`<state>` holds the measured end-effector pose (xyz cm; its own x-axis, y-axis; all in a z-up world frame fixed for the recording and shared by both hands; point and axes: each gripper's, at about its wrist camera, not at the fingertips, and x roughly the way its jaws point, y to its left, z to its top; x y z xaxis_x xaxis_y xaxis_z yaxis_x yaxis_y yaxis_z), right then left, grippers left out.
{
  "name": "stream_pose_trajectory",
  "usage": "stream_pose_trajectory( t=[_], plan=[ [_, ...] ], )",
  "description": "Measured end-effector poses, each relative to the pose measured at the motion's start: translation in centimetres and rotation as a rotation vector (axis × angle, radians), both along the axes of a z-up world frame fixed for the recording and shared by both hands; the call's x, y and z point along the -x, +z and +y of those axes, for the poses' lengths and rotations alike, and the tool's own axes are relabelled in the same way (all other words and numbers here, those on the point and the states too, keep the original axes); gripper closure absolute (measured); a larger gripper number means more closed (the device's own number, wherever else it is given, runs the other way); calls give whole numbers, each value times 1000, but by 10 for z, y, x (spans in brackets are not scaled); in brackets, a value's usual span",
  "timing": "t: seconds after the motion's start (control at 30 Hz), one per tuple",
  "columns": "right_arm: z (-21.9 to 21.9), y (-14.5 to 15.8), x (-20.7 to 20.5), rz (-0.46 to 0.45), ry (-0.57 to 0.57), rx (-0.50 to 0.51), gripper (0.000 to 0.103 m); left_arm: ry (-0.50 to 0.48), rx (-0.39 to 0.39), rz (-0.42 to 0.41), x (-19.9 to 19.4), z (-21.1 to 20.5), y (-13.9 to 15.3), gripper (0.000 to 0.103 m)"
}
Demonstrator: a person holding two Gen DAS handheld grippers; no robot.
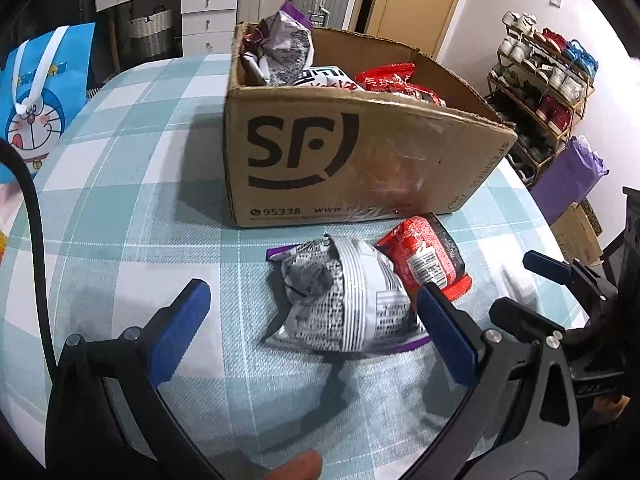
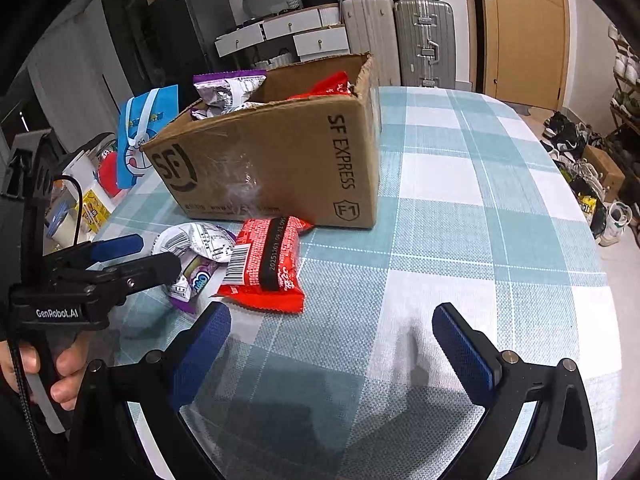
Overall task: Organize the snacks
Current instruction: 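Grasp the silver-white bag with the left gripper while the right gripper grasps the red bar pack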
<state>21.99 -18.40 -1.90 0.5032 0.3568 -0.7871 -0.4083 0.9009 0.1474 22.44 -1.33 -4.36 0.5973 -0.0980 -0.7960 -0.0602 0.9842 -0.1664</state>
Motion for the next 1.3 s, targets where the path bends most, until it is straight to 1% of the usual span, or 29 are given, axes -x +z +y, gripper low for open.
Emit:
stream_pose_trajectory(
  t=[0.2,0.37,0.43,0.57,0.63,0.7,0.73,0.77,0.83,0.9,1.0,1.1,1.17,1.23,1.3],
  plan=[
    [-2,-3,1,5,-7,-5,0,-16,-11,15,-7,-4,-3,1],
    [-2,-4,0,13,-9,-9,0,-49,51,30,-12,-4,-6,18],
    [-3,-5,-1,18,-10,-15,0,-60,69,31,-12,-3,-7,23],
    [1,-3,-4,14,-10,-11,0,-90,130,30,-13,-3,-10,38],
    [3,-2,-6,16,-9,-26,0,-90,140,24,-10,-2,-11,40],
    [8,-1,-11,22,-7,-32,0,-90,135,17,-11,-3,-11,44],
    [10,-1,-12,21,-7,-29,0,-85,130,15,-11,-2,-11,50],
    [14,-2,-15,21,-9,-20,1,-83,129,12,-9,0,-11,53],
    [21,-3,-20,29,-8,-8,1,-81,153,9,-8,4,-11,55],
    [29,-6,-24,49,10,-11,1,-75,146,-2,-5,7,-11,57],
    [41,-9,-26,45,35,3,1,-66,152,-21,-1,11,-9,58],
    [51,-10,-27,36,56,3,6,-45,155,-41,10,21,-4,58],
    [55,-11,-28,36,66,7,13,-36,162,-54,16,26,-2,58],
    [59,-12,-28,32,73,11,17,-26,153,-64,20,30,1,58],
    [63,-13,-28,34,81,7,20,-20,151,-74,24,33,3,58]
  ],
)
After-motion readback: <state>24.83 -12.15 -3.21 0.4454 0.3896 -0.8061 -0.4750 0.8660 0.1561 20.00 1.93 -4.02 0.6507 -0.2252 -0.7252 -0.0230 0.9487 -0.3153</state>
